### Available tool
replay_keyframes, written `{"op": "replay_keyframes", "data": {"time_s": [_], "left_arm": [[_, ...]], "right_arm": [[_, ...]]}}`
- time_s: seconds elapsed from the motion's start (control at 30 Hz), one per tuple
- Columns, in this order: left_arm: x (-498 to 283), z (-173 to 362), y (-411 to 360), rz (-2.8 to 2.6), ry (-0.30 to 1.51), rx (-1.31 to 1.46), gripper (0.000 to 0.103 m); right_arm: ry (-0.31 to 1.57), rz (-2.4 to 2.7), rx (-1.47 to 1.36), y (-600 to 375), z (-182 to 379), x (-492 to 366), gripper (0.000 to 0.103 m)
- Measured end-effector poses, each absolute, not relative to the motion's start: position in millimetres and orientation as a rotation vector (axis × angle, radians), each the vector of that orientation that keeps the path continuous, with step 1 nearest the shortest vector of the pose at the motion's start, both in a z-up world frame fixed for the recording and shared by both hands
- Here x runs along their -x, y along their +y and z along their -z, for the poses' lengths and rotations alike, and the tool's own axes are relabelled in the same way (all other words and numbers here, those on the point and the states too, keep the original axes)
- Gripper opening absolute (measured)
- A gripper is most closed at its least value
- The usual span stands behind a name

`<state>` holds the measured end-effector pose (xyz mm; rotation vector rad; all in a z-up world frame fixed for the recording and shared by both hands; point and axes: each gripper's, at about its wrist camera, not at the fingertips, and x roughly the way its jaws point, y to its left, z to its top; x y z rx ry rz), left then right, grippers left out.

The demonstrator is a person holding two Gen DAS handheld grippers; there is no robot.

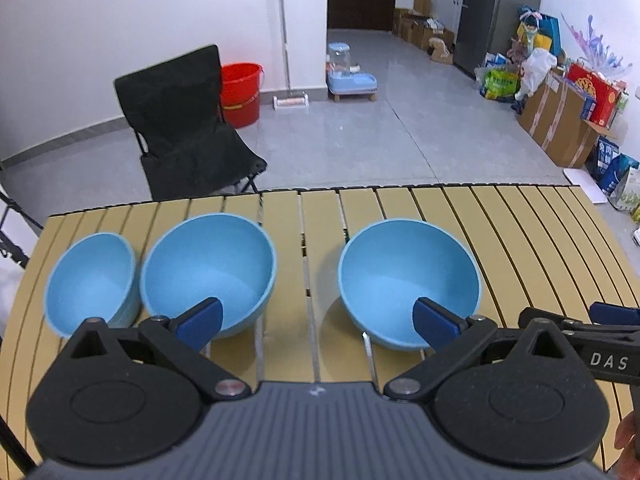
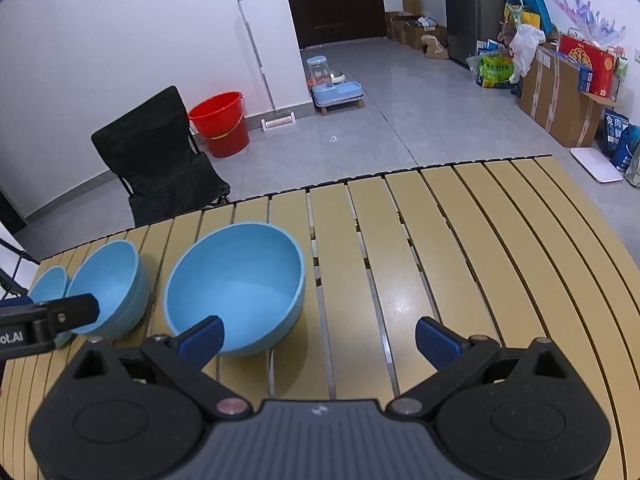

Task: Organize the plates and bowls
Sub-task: 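Withdraw both grippers from the stack and move toward the light-blue bowls, then close the left gripper on one bowl rim while the right gripper grips another bowl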

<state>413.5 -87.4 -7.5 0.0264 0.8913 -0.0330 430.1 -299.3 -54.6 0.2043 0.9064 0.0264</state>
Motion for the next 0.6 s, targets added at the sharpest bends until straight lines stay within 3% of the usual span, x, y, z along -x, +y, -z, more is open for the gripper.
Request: {"op": "replay_keyframes", "data": {"time_s": [0.23, 0.37, 0.6], "left_arm": [[-453, 30, -99, 0.034, 0.958, -0.031, 0.101], [-471, 42, -104, 0.031, 0.992, -0.037, 0.089], [-495, 64, -102, 0.016, 1.048, -0.047, 0.064]], "right_arm": [[0.937, -0.025, -0.220, -302, 72, -463, 0.086], [0.956, -0.028, -0.224, -300, 82, -479, 0.078], [0.989, -0.024, -0.243, -300, 98, -501, 0.052]]}}
